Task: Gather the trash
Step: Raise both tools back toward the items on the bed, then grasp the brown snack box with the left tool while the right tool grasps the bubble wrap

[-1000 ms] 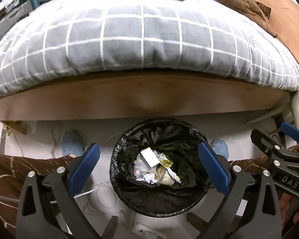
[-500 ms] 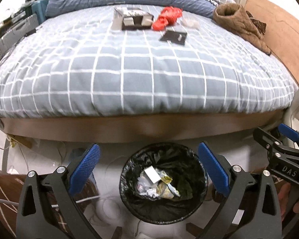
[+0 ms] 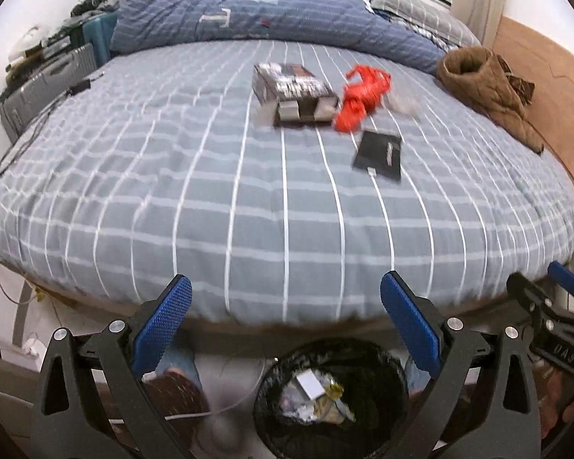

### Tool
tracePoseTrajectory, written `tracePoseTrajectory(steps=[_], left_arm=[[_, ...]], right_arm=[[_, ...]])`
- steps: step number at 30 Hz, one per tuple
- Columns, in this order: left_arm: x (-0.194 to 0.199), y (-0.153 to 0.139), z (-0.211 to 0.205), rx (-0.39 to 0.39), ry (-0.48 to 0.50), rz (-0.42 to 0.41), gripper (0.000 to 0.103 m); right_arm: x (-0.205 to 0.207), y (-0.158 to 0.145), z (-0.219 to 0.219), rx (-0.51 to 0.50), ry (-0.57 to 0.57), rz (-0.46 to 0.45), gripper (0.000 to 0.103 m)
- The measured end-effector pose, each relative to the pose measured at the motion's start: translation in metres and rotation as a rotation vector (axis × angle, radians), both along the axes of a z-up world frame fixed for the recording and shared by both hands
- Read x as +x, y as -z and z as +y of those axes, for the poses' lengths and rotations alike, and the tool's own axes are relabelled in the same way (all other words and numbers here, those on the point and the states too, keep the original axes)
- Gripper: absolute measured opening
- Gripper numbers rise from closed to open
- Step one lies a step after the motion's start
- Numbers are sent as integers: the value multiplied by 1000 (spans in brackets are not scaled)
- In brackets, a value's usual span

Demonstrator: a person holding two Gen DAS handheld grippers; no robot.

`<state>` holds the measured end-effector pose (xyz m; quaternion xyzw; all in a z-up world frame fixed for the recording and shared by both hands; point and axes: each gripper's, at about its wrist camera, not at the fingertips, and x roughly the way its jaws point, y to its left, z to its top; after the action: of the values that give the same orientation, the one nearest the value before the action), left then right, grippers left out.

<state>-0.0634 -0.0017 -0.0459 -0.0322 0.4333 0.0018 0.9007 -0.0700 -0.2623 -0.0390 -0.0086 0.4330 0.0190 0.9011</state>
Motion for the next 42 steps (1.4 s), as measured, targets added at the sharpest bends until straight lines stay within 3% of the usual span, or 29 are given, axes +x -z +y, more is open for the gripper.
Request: tracePoseTrajectory(steps=[8, 17, 30, 42], left_arm=[[55, -37, -2, -9, -23, -51, 97], [130, -47, -16, -8, -25, -59, 97], [252, -11, -25, 23, -104, -44, 97], [297, 29, -28, 67, -152, 15, 97]], right_arm=[[43, -31, 1, -14, -13, -61, 95], [128, -50, -5, -64, -22, -105, 95], [262, -13, -17, -28, 3, -85, 95], [351, 19, -18, 20, 31, -59, 95]])
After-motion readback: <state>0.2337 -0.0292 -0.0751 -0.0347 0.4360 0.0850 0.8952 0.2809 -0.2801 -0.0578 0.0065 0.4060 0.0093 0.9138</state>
